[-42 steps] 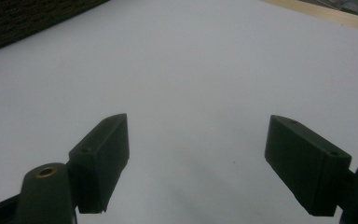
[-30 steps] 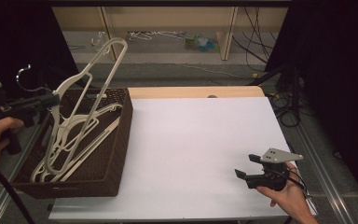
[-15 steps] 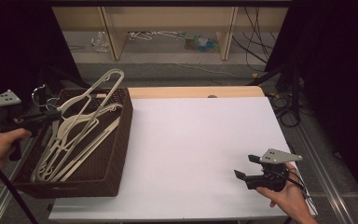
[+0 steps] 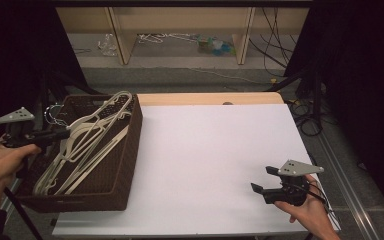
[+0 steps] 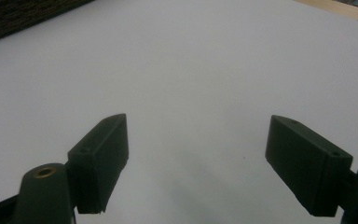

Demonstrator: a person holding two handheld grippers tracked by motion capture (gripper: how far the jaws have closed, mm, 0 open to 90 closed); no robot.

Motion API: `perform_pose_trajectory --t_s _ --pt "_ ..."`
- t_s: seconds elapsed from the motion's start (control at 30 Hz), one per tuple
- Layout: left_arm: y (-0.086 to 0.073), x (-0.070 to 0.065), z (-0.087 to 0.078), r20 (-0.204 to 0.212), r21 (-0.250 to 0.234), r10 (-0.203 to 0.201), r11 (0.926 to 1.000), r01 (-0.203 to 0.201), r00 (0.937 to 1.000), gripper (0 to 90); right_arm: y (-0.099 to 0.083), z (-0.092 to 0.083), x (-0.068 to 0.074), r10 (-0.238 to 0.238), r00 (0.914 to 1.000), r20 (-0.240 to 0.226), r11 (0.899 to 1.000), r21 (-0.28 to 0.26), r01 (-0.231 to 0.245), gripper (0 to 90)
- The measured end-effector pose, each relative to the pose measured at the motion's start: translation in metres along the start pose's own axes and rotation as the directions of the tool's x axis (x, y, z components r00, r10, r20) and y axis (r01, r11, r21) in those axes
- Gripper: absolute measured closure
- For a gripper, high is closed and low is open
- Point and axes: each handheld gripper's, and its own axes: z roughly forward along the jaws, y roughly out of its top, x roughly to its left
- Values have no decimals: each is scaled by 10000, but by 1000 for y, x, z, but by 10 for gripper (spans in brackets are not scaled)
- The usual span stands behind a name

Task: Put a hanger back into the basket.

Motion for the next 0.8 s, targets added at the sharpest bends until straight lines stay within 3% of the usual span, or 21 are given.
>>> perform_pose_trajectory --t_s 0.1,0.27,0.43,0.47,0.53,0.6,0.63,0.7,0.77,0.8 --pt "-3 2 6 58 -164 -246 9996 247 9997 857 0 0 0 5 10000 0 10000 17 -5 224" --pt "-4 3 17 40 33 -381 9993 380 9993 856 0 0 0 -22 10000 22 10000 12 22 224" --pt "-7 7 34 -585 320 -630 9974 650 9963 851 -1 1 -1 4 10000 39 10000 28 -4 224" --pt "-7 9 36 -759 541 -514 9970 556 9958 850 -1 1 -1 0 10000 45 10000 18 0 224" --pt "-10 11 43 -1080 455 -834 9950 887 9906 840 -1 1 -1 -29 10000 22 10000 22 29 224" --pt "-12 15 46 -1582 487 -878 9941 966 9835 823 -1 0 -1 -23 10000 11 10000 32 23 224" --pt "-13 18 43 -2059 867 -638 9928 832 9765 818 -1 0 -1 -27 10000 5 10000 37 27 224" --pt "-15 19 43 -2370 437 -1170 9904 1309 9644 802 -1 1 -1 -18 10000 4 10000 28 18 224" --pt "-16 20 38 -2856 165 -1424 9880 1535 9477 754 -2 1 -1 -57 10000 -14 10000 42 57 224" --pt "-16 21 36 -2889 95 -1437 9882 1530 9465 743 -2 1 -2 -81 10000 10 10000 31 81 224"
